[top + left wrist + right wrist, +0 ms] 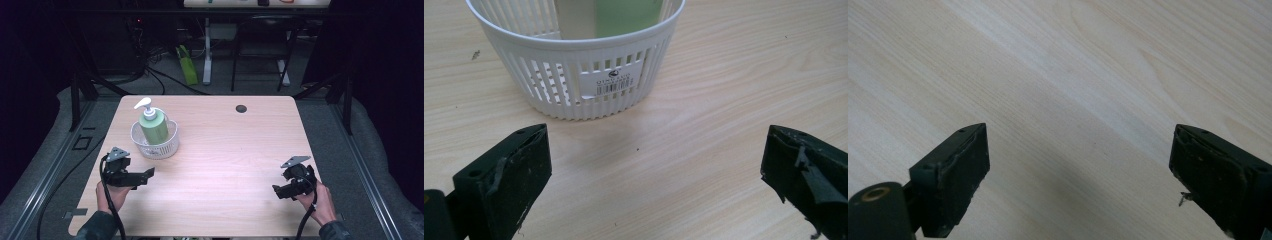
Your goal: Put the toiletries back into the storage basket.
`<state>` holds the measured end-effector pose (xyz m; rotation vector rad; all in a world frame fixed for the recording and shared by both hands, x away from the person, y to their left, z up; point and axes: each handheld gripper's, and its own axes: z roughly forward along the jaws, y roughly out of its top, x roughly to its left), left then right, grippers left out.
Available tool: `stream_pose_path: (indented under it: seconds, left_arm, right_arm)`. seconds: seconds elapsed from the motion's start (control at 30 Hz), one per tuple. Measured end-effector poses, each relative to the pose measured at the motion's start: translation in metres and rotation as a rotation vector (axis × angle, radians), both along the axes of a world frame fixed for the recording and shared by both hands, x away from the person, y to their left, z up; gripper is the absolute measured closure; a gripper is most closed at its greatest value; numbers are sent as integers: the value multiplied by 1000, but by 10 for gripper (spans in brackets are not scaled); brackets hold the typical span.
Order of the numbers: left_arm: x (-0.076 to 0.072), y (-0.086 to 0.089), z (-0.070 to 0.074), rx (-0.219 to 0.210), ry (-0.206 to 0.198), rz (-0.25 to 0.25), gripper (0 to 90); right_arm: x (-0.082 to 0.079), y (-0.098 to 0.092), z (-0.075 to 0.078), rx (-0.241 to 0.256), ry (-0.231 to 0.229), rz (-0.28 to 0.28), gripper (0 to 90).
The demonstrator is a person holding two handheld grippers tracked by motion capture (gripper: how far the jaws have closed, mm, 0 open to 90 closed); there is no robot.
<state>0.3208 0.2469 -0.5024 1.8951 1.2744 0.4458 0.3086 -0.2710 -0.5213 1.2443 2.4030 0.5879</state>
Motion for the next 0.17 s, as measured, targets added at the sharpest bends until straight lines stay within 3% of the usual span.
stream_pose_path:
  seconds: [0.17]
  left_arm:
    - [3, -1, -1, -2, 5, 3, 0]
  right_arm:
    - [2, -1, -3, 1, 7, 10, 87]
